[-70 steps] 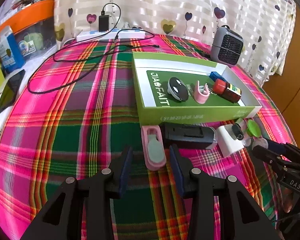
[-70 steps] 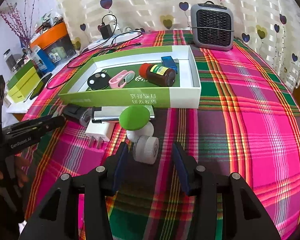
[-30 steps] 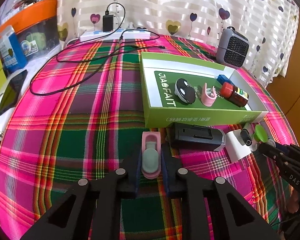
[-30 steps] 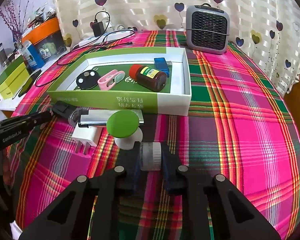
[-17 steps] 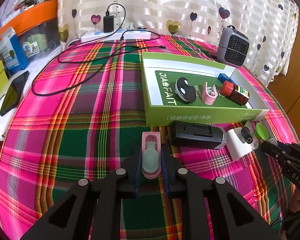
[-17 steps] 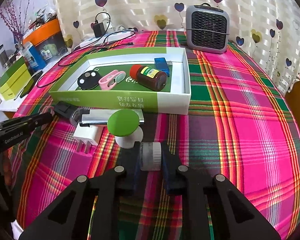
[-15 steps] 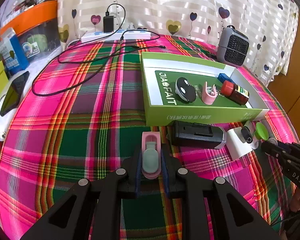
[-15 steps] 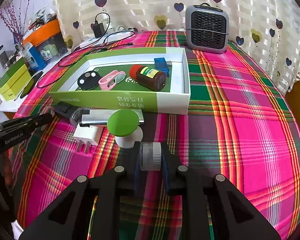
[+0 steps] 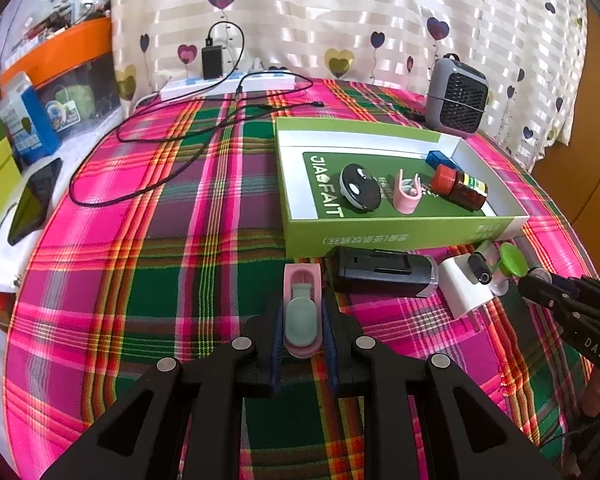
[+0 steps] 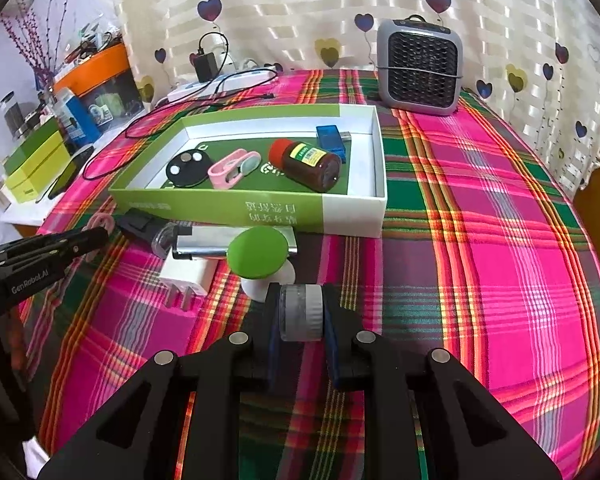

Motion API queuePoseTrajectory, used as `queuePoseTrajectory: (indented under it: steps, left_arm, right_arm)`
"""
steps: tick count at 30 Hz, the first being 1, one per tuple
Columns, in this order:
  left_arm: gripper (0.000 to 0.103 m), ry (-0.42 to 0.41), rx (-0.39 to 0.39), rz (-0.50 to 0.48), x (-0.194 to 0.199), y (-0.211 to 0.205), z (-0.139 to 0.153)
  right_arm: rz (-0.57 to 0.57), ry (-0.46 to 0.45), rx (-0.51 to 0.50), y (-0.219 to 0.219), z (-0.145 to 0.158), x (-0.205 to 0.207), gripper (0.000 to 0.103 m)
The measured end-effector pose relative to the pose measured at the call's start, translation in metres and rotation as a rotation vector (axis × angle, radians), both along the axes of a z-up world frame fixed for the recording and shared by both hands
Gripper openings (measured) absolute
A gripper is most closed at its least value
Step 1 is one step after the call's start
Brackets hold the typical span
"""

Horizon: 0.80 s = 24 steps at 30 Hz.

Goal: Organize rigid objects
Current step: 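Grasp the pink clip with the left tool while the right tool grasps the white roll, then carry the pink clip and white roll over the green box with both tools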

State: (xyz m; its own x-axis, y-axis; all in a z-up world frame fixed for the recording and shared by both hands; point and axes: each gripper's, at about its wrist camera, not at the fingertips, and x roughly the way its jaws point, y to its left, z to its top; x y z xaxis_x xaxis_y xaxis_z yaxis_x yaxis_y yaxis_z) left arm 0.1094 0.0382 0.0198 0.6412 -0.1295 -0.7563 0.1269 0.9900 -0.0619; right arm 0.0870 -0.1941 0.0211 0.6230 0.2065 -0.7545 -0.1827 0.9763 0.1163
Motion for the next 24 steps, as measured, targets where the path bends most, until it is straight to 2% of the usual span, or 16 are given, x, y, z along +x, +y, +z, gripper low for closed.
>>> queuePoseTrajectory:
  steps: [15,24]
  left_arm:
    - [0.017,-0.034,0.002,-0.034,-0.003,-0.008,0.020]
    - [0.017,-0.026,-0.010,-0.053,0.006,-0.009,0.023]
  right_arm:
    - [0.014,-0.046,0.020,-0.002,0.017,0.001,0.020]
    - [0.021,-0.052,0.041,-0.005,0.023,0.005,0.020]
